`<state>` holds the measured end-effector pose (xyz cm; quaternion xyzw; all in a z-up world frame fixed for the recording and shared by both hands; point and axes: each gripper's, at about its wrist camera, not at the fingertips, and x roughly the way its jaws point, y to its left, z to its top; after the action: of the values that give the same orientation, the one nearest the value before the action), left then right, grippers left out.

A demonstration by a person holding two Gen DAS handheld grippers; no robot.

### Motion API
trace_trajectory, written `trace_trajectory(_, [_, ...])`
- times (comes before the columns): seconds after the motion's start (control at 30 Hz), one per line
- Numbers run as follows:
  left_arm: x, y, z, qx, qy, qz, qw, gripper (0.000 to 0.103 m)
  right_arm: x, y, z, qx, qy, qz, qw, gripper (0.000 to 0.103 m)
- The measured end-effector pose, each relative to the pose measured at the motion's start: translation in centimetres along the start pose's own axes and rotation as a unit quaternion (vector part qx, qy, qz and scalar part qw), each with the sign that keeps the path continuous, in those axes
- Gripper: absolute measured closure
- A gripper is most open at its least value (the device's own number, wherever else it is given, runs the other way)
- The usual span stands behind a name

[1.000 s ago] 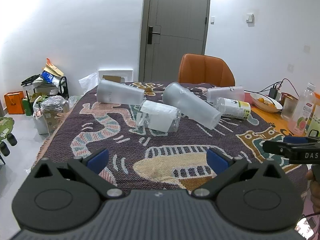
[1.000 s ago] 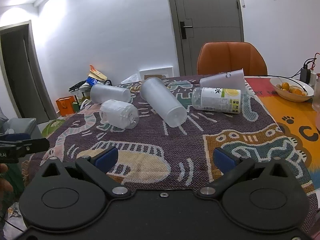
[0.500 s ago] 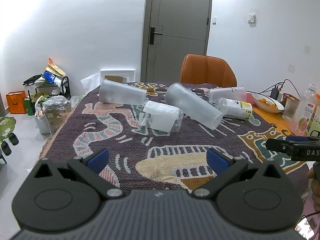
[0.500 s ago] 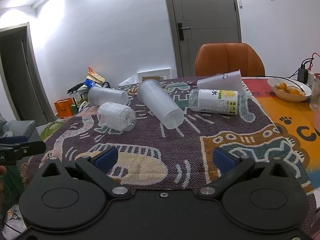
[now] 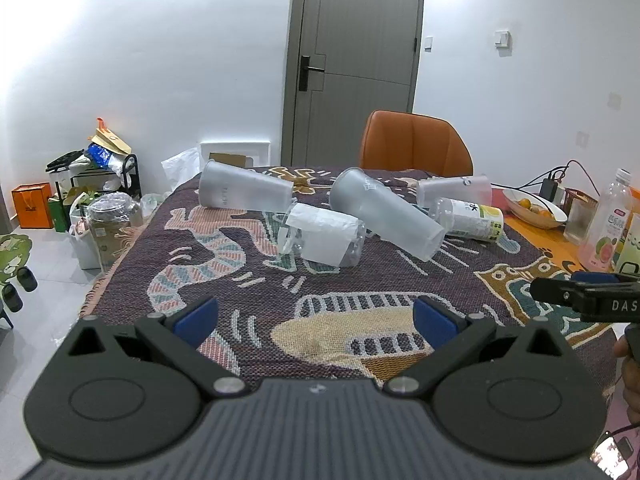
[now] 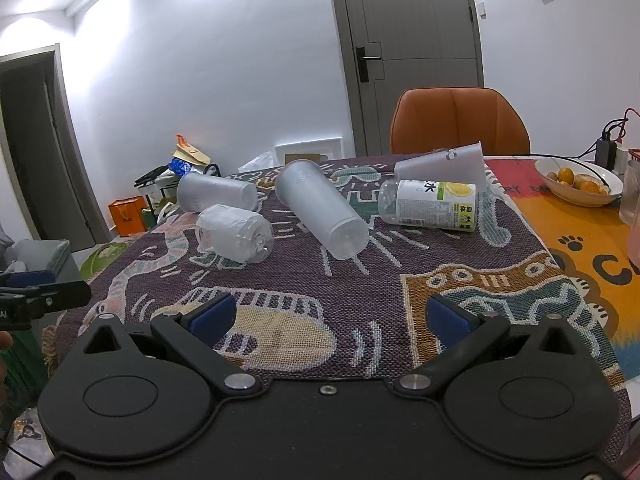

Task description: Flip cup upright

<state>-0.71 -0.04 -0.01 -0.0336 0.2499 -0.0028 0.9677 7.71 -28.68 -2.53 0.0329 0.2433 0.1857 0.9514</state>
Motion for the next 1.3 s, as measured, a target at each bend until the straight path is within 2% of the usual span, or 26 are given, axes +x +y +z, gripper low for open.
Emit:
trace_trajectory(0.83, [0.3,-0.2,0.2,-0.002,0.002,-0.002,1.0000,0.000,0.4,-0.3,0.2,0.006,0.005,0.000,1.000,0.000])
trace_trajectory(1.17, [2.8,0.4,1.0,-0.012,0.011,-0.008,0.9998,0.000,2.5,-0.2,0.5,0.006,0.010,0.024,1.000,0.000])
trace_trajectory(1.3, [4.3,0.8,1.2,-0.016,0.019,-0.010,0.9996,0.000,4.3,0.1,0.6,-0.003,0.022,0.018,1.000,0.000])
